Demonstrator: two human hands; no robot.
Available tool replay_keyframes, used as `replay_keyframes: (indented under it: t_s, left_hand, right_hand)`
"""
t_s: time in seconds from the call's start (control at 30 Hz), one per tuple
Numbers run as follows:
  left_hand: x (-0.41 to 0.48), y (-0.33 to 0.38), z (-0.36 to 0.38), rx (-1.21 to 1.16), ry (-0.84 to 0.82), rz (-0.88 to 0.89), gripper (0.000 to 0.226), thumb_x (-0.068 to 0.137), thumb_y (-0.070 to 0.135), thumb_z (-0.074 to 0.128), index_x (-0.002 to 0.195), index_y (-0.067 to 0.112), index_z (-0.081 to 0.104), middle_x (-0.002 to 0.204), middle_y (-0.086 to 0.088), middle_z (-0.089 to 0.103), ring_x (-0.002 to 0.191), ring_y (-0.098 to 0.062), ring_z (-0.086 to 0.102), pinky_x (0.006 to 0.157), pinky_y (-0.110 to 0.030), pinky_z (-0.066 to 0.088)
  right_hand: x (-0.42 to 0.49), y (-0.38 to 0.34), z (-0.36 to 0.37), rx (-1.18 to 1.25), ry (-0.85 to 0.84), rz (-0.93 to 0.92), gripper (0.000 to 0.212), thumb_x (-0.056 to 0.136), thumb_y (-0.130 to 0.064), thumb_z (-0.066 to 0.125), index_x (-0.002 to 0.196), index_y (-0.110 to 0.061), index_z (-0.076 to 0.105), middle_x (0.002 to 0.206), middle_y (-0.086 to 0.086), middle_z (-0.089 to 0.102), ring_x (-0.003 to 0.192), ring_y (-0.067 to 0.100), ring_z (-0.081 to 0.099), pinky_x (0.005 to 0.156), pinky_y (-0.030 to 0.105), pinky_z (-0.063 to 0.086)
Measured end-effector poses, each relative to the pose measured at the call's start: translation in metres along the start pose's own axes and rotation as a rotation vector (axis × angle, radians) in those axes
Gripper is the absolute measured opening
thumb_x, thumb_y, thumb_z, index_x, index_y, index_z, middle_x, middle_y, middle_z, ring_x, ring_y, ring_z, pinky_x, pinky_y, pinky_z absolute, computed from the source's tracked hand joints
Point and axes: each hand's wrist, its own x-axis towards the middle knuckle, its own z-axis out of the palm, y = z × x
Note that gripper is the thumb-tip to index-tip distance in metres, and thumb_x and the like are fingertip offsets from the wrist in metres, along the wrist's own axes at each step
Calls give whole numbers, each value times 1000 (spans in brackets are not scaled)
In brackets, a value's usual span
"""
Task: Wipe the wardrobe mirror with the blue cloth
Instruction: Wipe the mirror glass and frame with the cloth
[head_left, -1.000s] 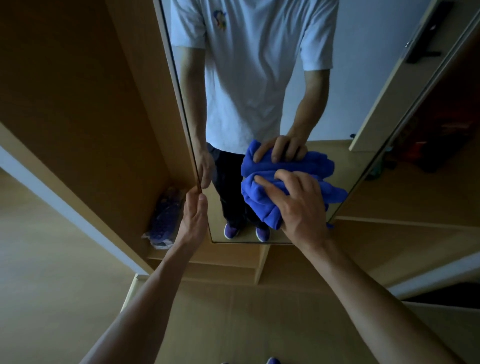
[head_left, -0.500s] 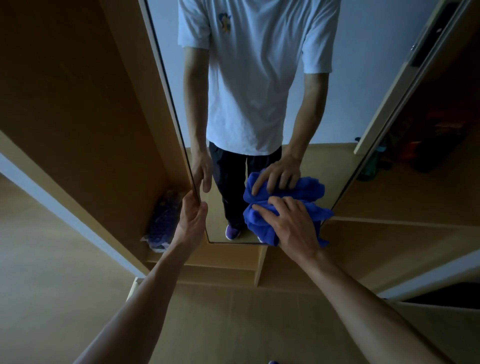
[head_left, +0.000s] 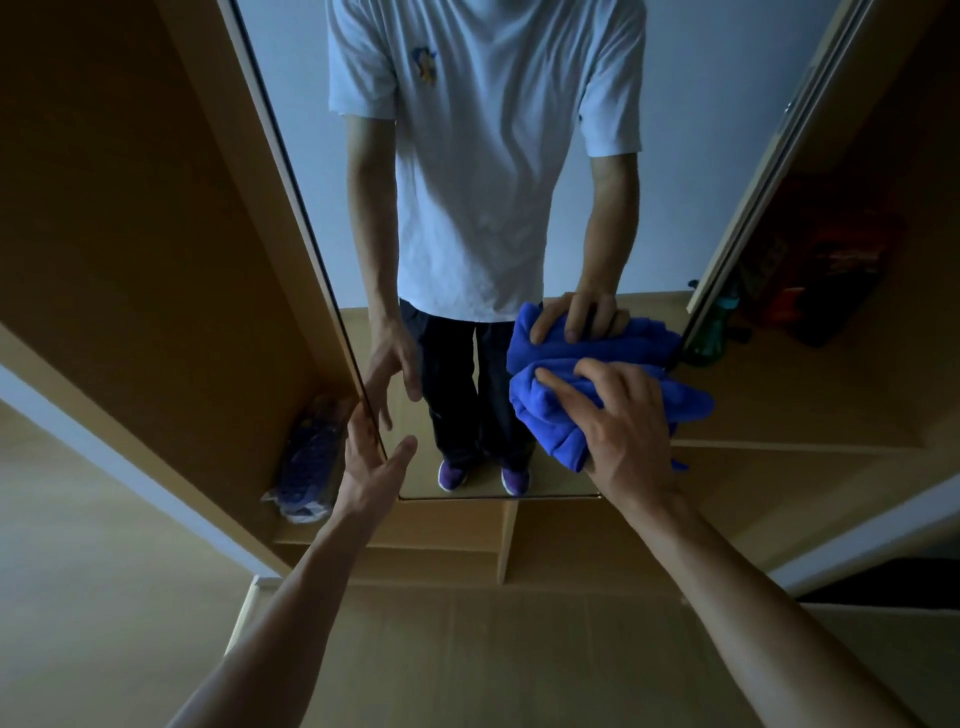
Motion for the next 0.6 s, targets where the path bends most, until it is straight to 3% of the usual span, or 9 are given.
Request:
replay_keyframes:
  t_s: [0.2, 0.3, 0.47, 0.6]
  left_hand:
    - [2, -1, -1, -10, -4, -12, 100, 74, 59, 66, 158, 39, 17, 165, 1, 29, 150, -12, 28, 122, -51, 32]
    - [1, 4, 1, -18, -3, -38, 95, 80, 48, 68, 159, 38, 15, 165, 0, 29, 151, -18, 31, 120, -51, 33]
    - [-1, 7, 3, -17, 3, -47, 83, 99, 20, 67, 161, 33, 14, 165, -4, 31, 150, -26, 33, 120, -51, 33]
    - [-6, 10, 4, -12, 12, -45, 94, 88, 35, 71, 161, 35, 13, 167, -6, 29, 152, -28, 31, 120, -54, 33]
  right_hand:
    - [-41, -5, 39, -12, -196, -67, 58, 83, -17, 77, 137, -30, 59, 124, 7, 58, 99, 30, 54, 88, 46, 44]
    - [-51, -4, 50, 13, -279, -96, 59, 84, -19, 76, 138, -30, 58, 122, 4, 58, 101, 28, 55, 87, 43, 45]
    - [-44, 1, 42, 81, -298, -78, 57, 84, -17, 76, 136, -29, 58, 124, 5, 56, 100, 28, 56, 87, 43, 47]
    - [-27, 10, 11, 95, -191, 7, 48, 87, -22, 66, 135, -27, 62, 121, 9, 59, 97, 31, 55, 84, 46, 46]
